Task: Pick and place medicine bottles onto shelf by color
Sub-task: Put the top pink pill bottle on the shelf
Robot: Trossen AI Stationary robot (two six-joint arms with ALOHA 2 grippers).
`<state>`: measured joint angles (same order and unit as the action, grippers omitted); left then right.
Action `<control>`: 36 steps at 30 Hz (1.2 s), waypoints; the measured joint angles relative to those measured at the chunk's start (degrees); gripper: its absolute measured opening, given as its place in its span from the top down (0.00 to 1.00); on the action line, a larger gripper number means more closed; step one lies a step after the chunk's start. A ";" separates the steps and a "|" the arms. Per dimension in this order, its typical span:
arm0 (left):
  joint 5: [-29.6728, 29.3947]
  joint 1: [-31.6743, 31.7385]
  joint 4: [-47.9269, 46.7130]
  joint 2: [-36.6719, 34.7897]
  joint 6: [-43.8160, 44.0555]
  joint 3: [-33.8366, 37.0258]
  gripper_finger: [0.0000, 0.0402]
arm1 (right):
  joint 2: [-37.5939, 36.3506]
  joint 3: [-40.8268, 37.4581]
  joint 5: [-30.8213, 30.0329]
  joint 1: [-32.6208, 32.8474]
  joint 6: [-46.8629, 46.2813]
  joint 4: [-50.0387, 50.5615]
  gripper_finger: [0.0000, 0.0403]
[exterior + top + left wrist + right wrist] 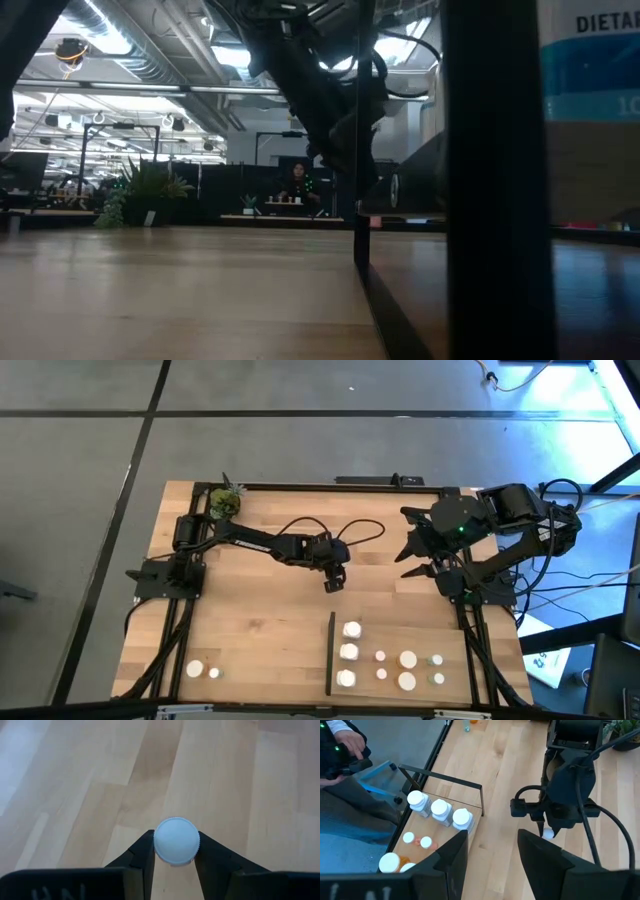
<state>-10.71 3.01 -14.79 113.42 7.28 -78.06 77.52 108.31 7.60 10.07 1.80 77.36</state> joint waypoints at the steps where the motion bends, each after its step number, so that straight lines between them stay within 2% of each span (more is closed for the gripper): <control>1: -0.42 0.00 0.16 0.35 0.04 0.00 0.74 | 0.00 0.00 0.00 0.00 -0.01 0.00 0.57; 25: -1.29 0.87 0.36 1.67 4.23 0.00 0.73 | 0.00 0.00 0.00 0.00 -0.05 -0.35 0.57; 29: -1.98 0.85 0.33 1.67 4.21 0.00 0.70 | 0.00 0.00 0.00 0.00 0.00 -0.35 0.57; 36: -2.26 0.81 0.29 1.67 4.21 0.00 0.57 | 0.00 0.00 0.00 0.00 -0.04 -0.35 0.57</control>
<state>-12.96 3.81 -14.50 115.09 11.49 -78.06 77.52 108.31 7.60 10.07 1.76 77.01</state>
